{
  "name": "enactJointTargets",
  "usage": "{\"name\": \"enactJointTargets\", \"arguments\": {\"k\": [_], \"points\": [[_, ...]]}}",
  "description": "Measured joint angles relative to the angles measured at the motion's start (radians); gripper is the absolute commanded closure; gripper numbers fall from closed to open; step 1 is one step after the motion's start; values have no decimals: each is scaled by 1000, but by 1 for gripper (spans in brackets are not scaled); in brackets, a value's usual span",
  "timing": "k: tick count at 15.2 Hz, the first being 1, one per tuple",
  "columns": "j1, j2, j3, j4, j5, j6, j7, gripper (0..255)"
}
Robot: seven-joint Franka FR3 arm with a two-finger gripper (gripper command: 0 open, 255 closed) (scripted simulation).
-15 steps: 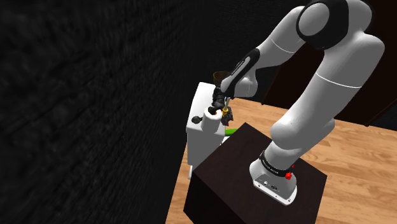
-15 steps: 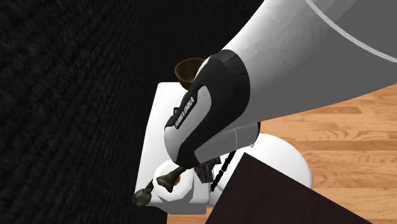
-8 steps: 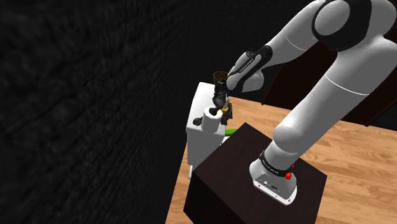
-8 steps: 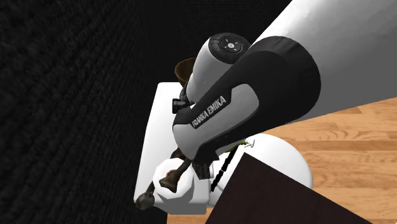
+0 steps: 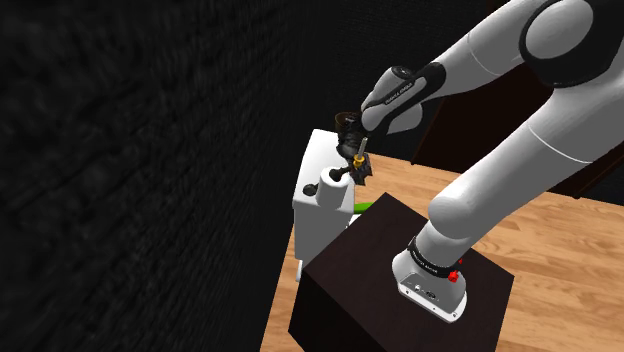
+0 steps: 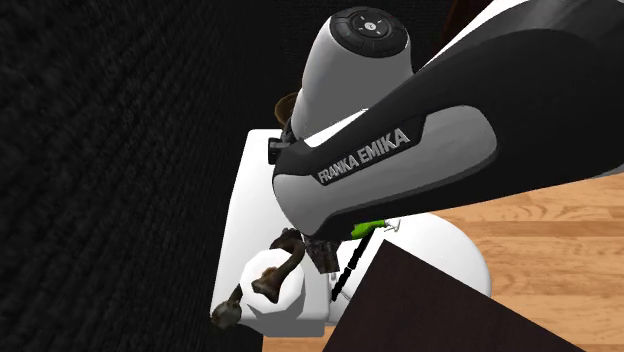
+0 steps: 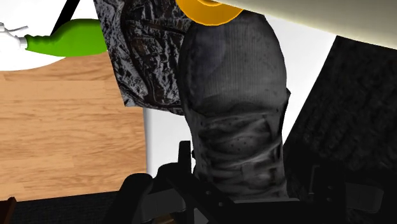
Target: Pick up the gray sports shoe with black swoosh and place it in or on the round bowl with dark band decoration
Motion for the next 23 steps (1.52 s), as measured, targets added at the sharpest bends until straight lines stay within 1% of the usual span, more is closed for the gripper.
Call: {"name": "enactJointTargets", "arguments": {"k": [15,19,22,23], "points": [[-9,-185,21,66,-13,-250,12,255],[7,-98,-40,170,32,-267,-72,255],[27,7,-93,272,98,-264,-161,255],[30,38,-110,313,124,-276,-196,255]]}}
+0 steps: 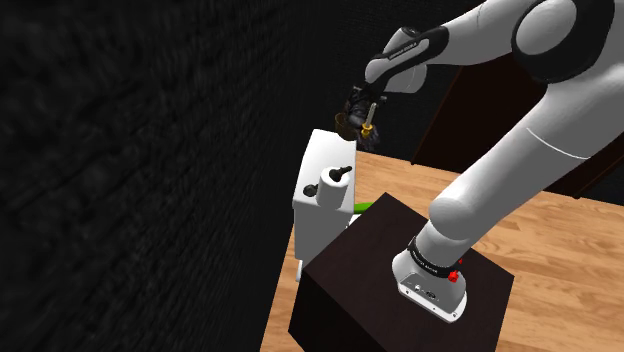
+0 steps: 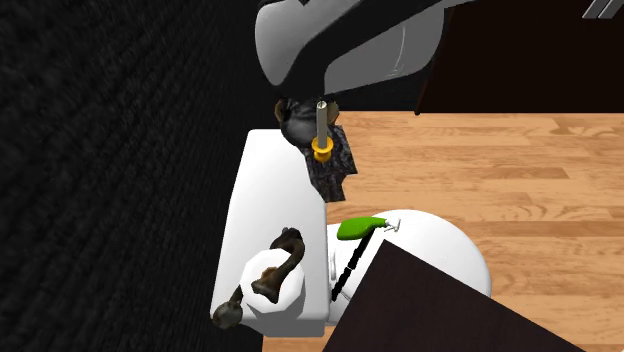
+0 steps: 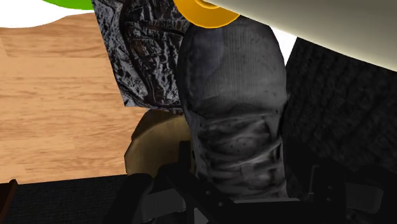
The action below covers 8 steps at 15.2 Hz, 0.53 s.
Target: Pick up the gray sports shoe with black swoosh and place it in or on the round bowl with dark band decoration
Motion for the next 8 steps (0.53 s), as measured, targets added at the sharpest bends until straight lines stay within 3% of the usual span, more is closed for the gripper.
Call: {"name": "enactJointTargets", "arguments": {"k": [4,8], "points": [[-1,142,-42,159,119,-28,-132,255],[-38,269,-53,327,218,-86,-239,255]]}}
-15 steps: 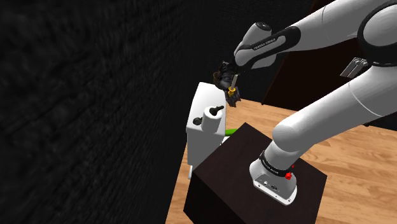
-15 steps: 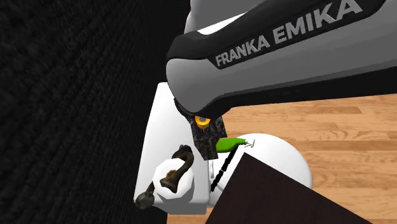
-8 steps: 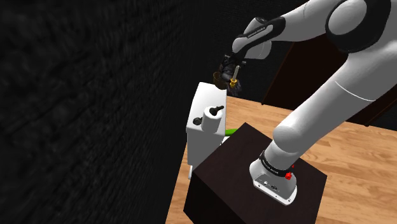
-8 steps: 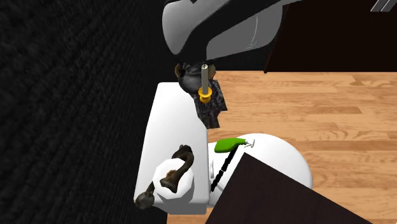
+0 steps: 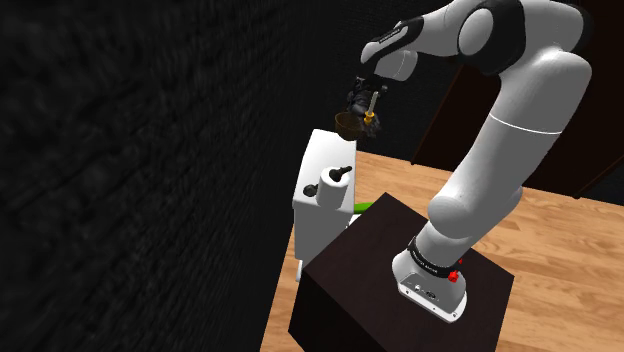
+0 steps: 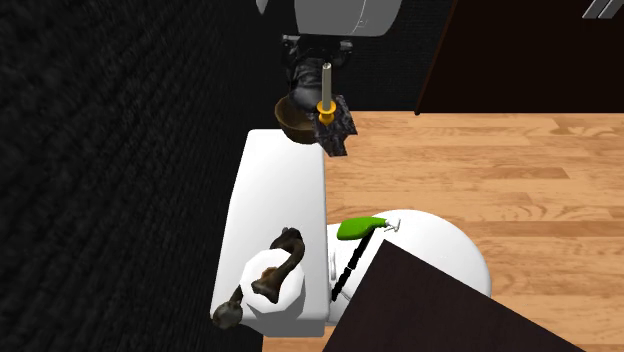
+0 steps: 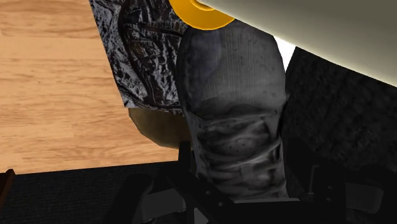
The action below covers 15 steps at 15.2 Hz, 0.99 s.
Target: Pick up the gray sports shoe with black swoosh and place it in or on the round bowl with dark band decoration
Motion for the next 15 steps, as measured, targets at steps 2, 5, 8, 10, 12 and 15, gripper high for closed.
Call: {"name": "enactJointTargets", "arguments": {"k": [2,5,8,10,12,15], "points": [[-27,80,5,95,50,-24,-47,255],[-39,110,14,101,78,-5,-73,255],[-45,132,23,93,100,24,-91,255],[-50,149,32,87,116,46,-105,255],[-56,162,40,76,133,68,-119,255],[-67,191,54,76,159,96,-141,255]]}}
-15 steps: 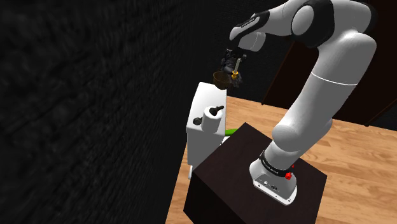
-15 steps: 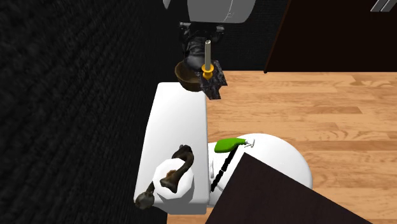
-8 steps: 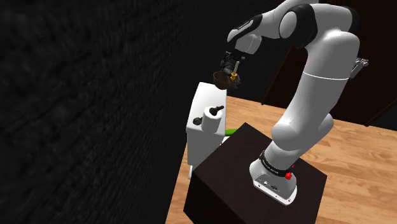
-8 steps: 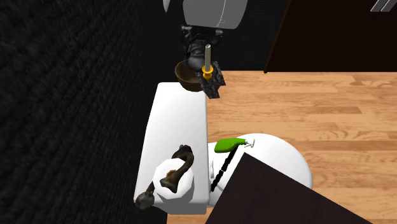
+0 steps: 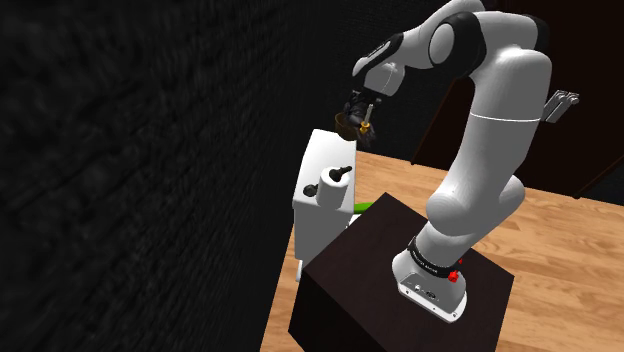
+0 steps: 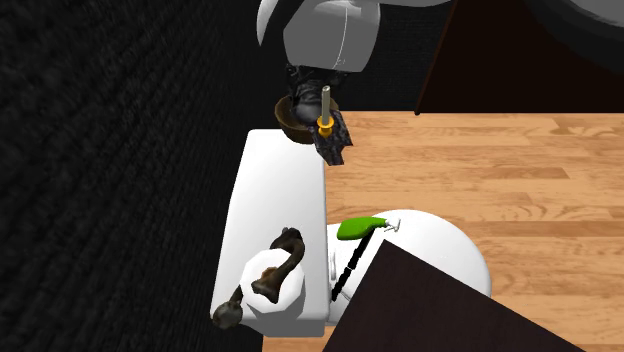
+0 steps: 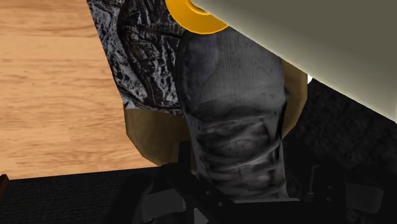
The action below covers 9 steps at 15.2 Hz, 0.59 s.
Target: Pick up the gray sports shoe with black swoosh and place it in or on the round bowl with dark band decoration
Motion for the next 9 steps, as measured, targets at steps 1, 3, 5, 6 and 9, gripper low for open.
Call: {"name": "enactJointTargets", "arguments": {"k": [1,3,5,6,9], "points": [[-2,3,3,-4,5,8,-5,255],[-3,3,5,-5,8,13,-8,255],[-3,3,5,-6,9,14,-8,255],[-3,3,5,-5,9,14,-9,255],[-3,4,5,-7,9,14,-8,0]]}}
